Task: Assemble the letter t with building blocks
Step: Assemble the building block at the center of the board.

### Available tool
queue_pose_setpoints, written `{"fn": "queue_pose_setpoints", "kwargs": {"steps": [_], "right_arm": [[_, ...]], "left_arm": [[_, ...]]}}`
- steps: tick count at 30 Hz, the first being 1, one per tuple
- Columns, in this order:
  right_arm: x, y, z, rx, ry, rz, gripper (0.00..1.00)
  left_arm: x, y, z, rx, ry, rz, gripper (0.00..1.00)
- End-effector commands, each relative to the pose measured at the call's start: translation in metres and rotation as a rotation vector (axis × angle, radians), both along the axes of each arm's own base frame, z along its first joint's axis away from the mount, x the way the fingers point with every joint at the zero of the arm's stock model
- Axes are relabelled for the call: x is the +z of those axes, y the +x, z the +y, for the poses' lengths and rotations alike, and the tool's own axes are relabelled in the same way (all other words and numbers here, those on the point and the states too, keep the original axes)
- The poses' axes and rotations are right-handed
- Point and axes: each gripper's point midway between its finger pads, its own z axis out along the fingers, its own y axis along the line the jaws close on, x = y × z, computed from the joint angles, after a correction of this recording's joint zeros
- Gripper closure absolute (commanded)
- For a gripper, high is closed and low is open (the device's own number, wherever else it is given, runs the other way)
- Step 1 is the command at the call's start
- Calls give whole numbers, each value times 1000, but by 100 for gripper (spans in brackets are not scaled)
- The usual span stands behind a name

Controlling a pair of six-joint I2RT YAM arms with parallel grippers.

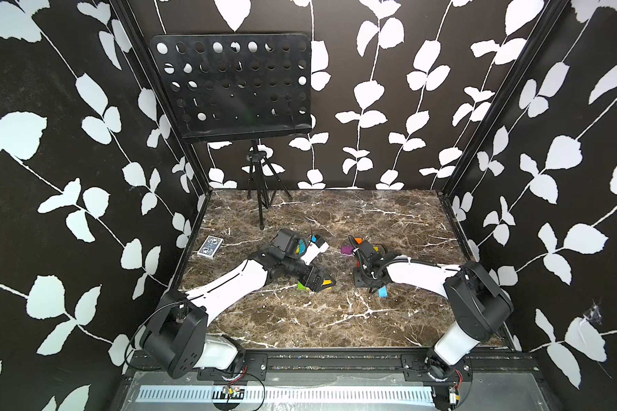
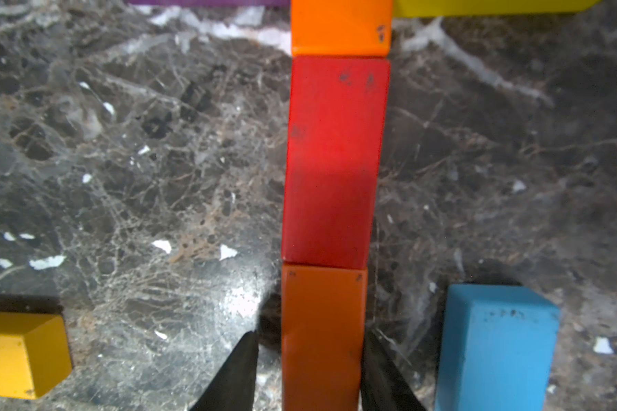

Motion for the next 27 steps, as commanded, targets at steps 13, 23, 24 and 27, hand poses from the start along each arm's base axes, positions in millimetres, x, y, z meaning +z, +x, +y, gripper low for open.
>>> {"fn": "queue_pose_setpoints", "kwargs": {"steps": [13, 23, 24, 27], "right_arm": [[-17, -8, -12, -13, -71, 50, 53], [-10, -13, -26, -42, -75, 39, 45], [-7, -13, -29, -42, -76, 33, 42], [3, -9, -26, -6, -57, 2, 32]], "left_arm": [[7, 0, -1, -8, -29, -9, 1], [9, 1, -1, -2, -33, -10, 1], [8, 1, -1, 2, -30, -9, 1], [6, 4, 1, 17, -18, -15, 1]]}}
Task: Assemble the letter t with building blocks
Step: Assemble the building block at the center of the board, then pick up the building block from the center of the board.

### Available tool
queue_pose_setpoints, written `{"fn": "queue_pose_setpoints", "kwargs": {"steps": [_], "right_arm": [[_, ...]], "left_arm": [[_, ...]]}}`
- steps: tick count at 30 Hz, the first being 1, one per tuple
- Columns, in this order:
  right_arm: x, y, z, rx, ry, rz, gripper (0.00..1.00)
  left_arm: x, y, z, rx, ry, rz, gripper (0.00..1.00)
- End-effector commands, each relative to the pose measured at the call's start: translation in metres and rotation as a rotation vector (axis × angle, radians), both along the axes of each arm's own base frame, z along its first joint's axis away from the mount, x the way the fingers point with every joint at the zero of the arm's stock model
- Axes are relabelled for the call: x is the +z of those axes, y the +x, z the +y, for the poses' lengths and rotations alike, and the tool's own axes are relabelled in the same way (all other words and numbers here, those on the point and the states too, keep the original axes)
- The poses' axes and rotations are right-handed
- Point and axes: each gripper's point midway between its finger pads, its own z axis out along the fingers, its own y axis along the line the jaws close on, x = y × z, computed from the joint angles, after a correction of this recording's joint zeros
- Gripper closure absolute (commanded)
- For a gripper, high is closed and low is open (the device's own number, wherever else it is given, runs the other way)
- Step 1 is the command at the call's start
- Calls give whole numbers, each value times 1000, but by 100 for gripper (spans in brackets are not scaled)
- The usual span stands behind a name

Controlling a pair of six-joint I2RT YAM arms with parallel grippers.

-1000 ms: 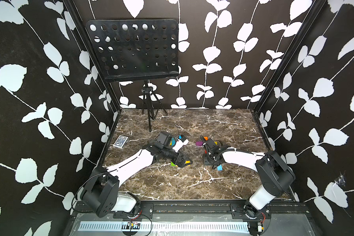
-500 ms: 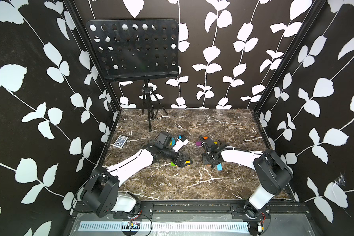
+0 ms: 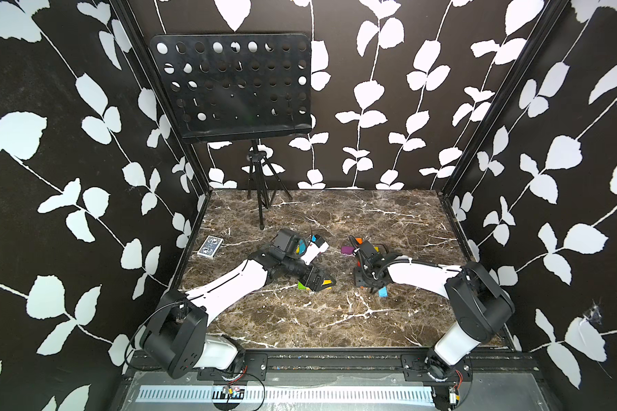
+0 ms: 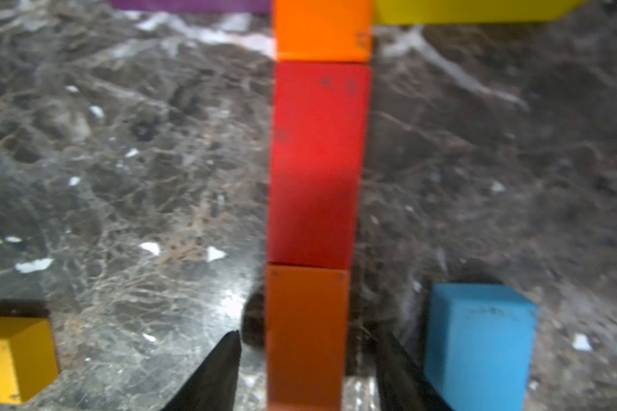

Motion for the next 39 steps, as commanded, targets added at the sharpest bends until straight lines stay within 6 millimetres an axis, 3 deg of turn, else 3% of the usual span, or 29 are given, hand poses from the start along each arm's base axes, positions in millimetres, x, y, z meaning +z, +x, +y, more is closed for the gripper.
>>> {"fn": "queue_pose_setpoints", "kwargs": {"steps": [1, 2, 6, 12, 14, 19, 21, 24, 28, 32, 33, 39], "right_arm": [[3, -7, -10, 24, -27, 9, 28], [14, -3, -5, 41, 6, -20, 23], [24, 1, 9, 119, 46, -32, 12], [42, 7, 17, 180, 67, -73, 3], [58, 10, 14, 189, 60, -112, 1], [121, 12, 2, 226, 34, -248, 1], [131, 6, -8, 262, -15, -247, 1], [123, -11, -32, 288, -133, -174, 1], [99, -34, -59, 144, -153, -65, 5], [69, -49, -61, 64, -73, -58, 9], [64, -51, -64, 39, -68, -72, 11], [50, -57, -70, -3, -38, -101, 14]], "left_arm": [[5, 4, 1, 14, -14, -22, 1], [4, 5, 1, 17, -9, -25, 1], [-1, 8, 0, 36, -14, -19, 1], [-5, 11, -1, 59, -23, -9, 1], [-4, 12, 0, 63, -22, -11, 1], [-2, 19, 1, 82, -11, -49, 1], [0, 22, -1, 87, -26, -75, 1], [5, 21, -5, 70, -79, -96, 1], [18, 15, -17, 24, -141, -113, 1], [22, 3, -31, -43, -110, -170, 1], [19, -8, -38, -85, -83, -185, 1], [-2, -26, -48, -163, 19, -241, 1]]}}
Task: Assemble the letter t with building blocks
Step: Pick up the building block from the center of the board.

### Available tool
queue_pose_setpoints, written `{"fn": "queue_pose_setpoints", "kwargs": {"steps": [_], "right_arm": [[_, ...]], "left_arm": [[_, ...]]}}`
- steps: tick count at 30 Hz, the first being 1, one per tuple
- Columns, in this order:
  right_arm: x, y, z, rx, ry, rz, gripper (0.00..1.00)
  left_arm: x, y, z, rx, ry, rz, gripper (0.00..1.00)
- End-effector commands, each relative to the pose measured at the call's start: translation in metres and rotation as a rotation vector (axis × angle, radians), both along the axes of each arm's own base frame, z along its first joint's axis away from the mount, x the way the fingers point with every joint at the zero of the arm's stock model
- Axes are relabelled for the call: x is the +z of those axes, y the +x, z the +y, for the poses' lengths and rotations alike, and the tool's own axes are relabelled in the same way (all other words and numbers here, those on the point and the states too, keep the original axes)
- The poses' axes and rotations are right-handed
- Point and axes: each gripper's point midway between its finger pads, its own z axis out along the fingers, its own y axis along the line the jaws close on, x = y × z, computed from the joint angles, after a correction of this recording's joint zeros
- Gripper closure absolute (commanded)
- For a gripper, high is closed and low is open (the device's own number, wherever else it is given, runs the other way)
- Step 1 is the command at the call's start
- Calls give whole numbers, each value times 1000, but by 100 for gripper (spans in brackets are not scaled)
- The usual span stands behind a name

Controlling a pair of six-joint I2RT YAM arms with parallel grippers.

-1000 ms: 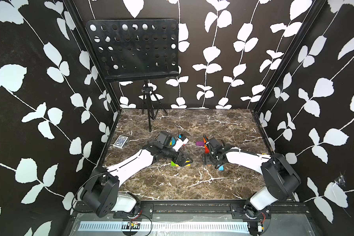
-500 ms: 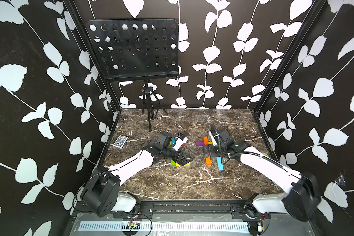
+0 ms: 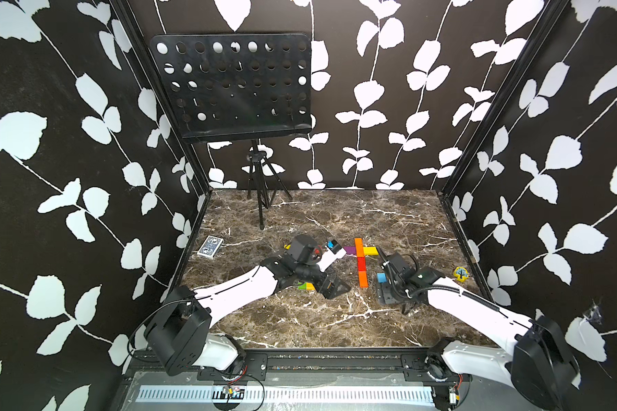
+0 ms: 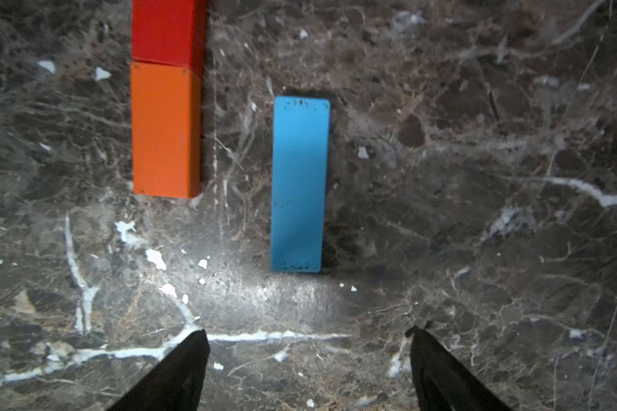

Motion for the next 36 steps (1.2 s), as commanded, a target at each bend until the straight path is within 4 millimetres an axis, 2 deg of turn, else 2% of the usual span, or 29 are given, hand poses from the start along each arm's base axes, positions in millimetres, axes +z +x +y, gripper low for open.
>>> {"fn": "queue_pose_setpoints", "kwargs": {"steps": [1, 6, 13, 17, 21, 28, 36], "right_arm": [[5, 13, 6, -46, 49, -64, 14], [-8, 16, 7, -10, 1, -25, 14], [-10, 29, 21, 29, 34, -47, 18], [-15, 32, 13, 17, -24, -41, 20], [-20, 37, 11, -1, -17, -25, 28], [-29, 46, 8, 4, -3, -8, 37], [-32, 59, 12, 33, 11, -2, 43]], "left_arm": [[-14, -5, 3, -32, 64, -63, 1], [-27, -31, -5, -140, 102, -190, 1], [-25, -46, -2, -182, 105, -306, 1], [-20, -43, 1, -157, 109, -324, 1], [-20, -43, 1, -160, 115, -322, 1], [-20, -41, -1, -160, 103, -340, 1], [-24, -39, -2, -150, 114, -327, 1]]}}
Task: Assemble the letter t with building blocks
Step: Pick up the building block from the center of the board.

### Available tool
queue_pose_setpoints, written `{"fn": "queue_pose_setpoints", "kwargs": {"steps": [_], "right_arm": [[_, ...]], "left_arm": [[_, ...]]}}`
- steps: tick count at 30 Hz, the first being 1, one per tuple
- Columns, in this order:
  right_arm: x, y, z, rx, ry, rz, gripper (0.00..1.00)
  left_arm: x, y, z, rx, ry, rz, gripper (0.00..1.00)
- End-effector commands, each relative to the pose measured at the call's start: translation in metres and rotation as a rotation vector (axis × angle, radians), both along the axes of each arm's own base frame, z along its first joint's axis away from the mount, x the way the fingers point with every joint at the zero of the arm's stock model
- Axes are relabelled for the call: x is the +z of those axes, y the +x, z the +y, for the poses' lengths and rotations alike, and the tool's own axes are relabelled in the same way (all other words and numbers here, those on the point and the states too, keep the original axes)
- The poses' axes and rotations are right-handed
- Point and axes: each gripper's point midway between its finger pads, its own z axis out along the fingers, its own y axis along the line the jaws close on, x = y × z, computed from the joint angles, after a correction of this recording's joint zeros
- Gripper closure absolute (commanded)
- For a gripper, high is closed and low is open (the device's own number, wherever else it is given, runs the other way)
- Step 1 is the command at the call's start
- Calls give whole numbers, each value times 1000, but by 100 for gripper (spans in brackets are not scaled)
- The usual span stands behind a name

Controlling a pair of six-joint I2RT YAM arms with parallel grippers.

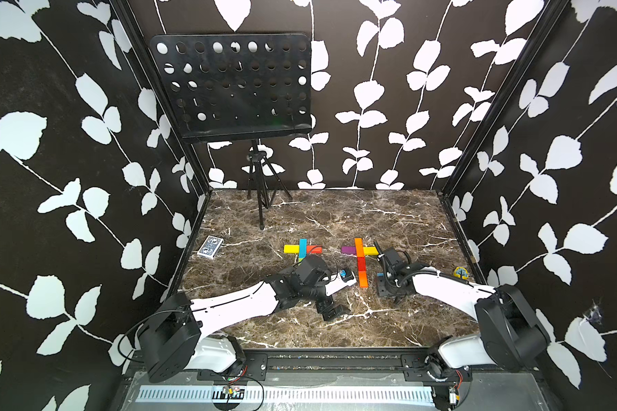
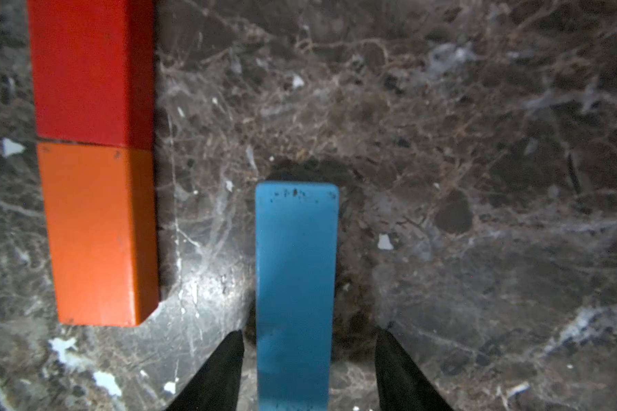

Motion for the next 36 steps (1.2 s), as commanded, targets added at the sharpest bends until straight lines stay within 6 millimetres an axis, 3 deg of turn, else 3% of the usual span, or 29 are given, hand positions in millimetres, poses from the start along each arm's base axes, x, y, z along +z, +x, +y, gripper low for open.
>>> {"fn": "queue_pose_setpoints", "kwargs": {"steps": [1, 12, 29, 36], "right_arm": [[7, 14, 5, 23, 13, -31, 43], [-2, 16, 4, 38, 3, -1, 51], [-1, 18, 2, 87, -46, 26, 67], [0, 19, 10, 117, -2, 49, 75]], "left_arm": [[0, 0, -2, -3, -6, -7, 1], [4, 3, -4, 9, -28, -18, 1], [-6, 4, 2, 31, 9, -15, 1], [-6, 6, 3, 35, 19, -20, 1]]}}
